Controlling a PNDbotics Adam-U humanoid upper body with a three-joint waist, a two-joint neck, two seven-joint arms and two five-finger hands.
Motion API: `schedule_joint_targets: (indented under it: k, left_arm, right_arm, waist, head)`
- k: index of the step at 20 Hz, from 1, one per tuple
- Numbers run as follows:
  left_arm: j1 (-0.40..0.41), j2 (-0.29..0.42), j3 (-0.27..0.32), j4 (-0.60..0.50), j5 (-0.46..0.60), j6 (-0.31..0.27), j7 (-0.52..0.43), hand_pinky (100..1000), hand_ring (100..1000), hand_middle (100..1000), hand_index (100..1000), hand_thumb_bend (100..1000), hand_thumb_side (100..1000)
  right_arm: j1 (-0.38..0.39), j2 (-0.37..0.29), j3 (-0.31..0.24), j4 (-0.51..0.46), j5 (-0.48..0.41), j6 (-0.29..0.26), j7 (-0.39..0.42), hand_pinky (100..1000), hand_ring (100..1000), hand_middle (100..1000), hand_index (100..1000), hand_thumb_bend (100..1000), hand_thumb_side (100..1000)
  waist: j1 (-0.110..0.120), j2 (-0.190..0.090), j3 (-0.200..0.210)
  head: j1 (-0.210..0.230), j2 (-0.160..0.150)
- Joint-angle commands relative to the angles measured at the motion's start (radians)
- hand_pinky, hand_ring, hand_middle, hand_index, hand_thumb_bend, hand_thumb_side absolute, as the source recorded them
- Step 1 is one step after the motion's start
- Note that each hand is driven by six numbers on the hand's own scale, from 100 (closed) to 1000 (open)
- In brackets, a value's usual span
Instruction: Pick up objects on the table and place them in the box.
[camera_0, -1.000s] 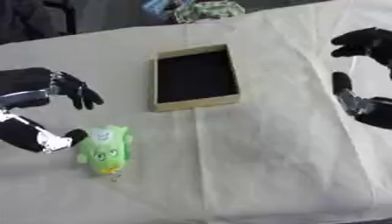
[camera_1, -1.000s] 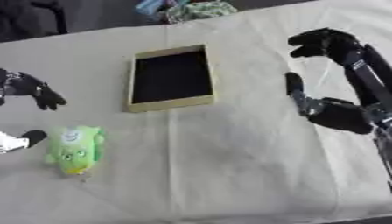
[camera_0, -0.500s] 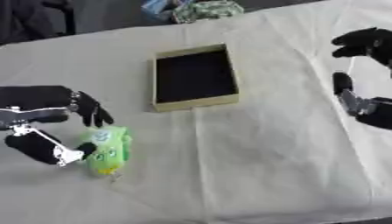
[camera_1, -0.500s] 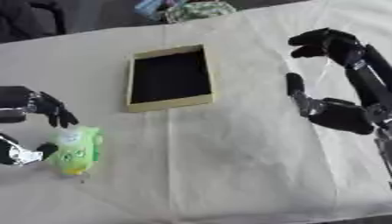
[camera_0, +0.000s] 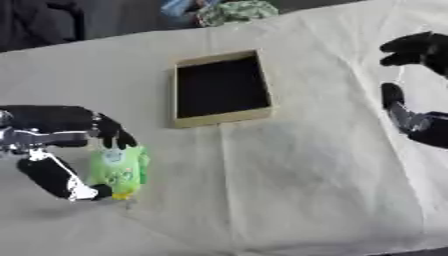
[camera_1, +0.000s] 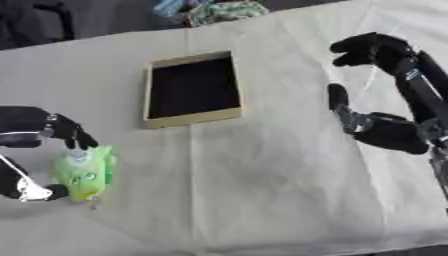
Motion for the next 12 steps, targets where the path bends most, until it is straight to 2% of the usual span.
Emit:
schedule_joint_targets:
  k: [1,8,12]
  left_arm:
    - [-0.017,0.019,0.009,-0.013,-0.053,0.004,-0.012,824,769,786,945,547,398]
    - [-0.022,0.008,0.023,-0.013,-0.174,0.027,0.000,844,787,805,956,530,419]
    - [-0.020,0.003,0.018,-0.009,-0.205,0.040,-0.013,841,785,802,954,513,414]
  right_arm:
    - [-0.012,-0.018,-0.001,-0.010,-0.006,-0.002,0.002,788,739,770,838,100,230]
    - [-0.010,-0.017,-0.001,-0.010,-0.006,-0.002,0.002,787,738,770,838,100,232]
    - [-0.010,-0.017,-0.001,-0.010,-0.006,-0.002,0.002,787,738,770,838,100,233]
  waist:
    - [-0.002,-0.016,0.000]
    - [-0.001,-0.016,-0.001]
    - [-0.001,-0.015,-0.002]
  head:
    - [-0.001,0.005]
    - [-0.004,0.008]
    - [-0.004,0.007]
